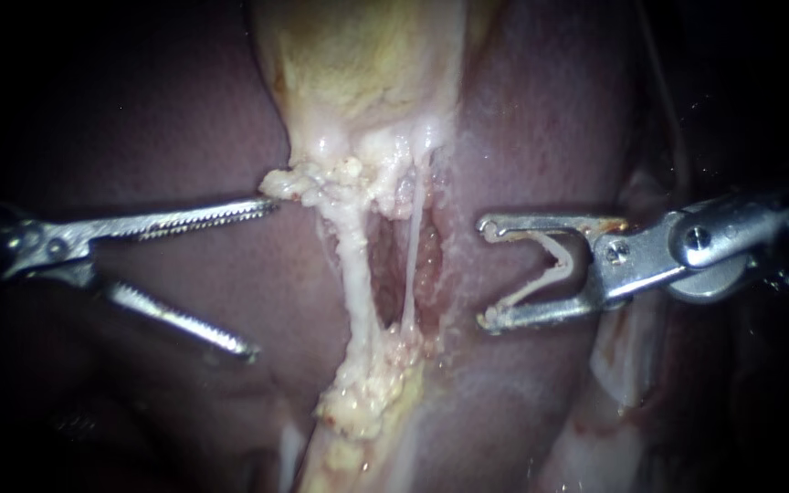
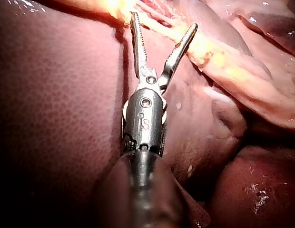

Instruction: Grabbing gallbladder

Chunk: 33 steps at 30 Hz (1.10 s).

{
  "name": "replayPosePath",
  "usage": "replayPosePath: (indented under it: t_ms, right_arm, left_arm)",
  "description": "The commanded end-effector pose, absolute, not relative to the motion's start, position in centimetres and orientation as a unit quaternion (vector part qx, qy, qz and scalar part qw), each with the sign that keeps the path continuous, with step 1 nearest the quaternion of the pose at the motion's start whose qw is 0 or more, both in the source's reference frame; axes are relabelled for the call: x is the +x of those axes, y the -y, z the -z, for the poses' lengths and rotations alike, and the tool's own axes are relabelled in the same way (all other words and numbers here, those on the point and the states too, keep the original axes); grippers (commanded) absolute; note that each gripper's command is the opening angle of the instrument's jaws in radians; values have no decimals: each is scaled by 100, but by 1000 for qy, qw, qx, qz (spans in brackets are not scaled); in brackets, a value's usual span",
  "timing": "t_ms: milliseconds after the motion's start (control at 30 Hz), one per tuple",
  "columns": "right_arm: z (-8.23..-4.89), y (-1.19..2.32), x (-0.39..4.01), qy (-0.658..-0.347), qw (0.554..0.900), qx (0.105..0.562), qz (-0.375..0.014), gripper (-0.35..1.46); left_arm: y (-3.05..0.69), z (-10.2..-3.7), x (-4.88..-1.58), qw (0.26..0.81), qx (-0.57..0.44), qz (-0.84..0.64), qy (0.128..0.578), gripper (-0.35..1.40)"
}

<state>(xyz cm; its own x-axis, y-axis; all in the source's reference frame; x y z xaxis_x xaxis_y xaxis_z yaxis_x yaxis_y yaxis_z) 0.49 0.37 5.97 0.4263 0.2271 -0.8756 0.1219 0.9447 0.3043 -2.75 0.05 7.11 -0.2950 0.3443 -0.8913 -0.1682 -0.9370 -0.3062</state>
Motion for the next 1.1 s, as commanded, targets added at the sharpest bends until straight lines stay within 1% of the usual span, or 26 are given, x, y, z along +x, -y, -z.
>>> replayPosePath:
  t_ms: [33,167,367,500,667,733,833,867,1033,1100]
  right_arm:
    - [-597,-36,49,-535,829,163,-32,50]
    - [-597,-36,49,-535,829,163,-31,50]
    - [-598,-35,49,-535,829,163,-31,50]
    - [-598,-35,49,-535,829,163,-31,50]
    - [-599,-34,49,-535,829,163,-31,50]
    - [-599,-34,49,-535,829,163,-31,50]
    - [-599,-34,49,-535,829,163,-31,50]
    - [-599,-34,49,-535,829,163,-31,50]
    - [-599,-34,49,-533,829,163,-30,50]
    - [-599,-34,49,-533,829,163,-30,50]
  left_arm:
    - [-6,-710,-275,160,-572,-801,77,76]
    - [-17,-701,-268,162,-572,-800,80,71]
    - [-48,-683,-260,189,-556,-807,60,63]
    - [-58,-687,-265,199,-549,-810,51,58]
    - [-63,-708,-279,203,-545,-812,43,56]
    - [-63,-715,-284,205,-544,-812,42,53]
    - [-61,-725,-291,223,-543,-808,48,38]
    - [-60,-728,-293,228,-542,-808,51,36]
    - [-62,-734,-296,256,-537,-801,64,16]
    - [-63,-734,-294,271,-534,-798,68,2]
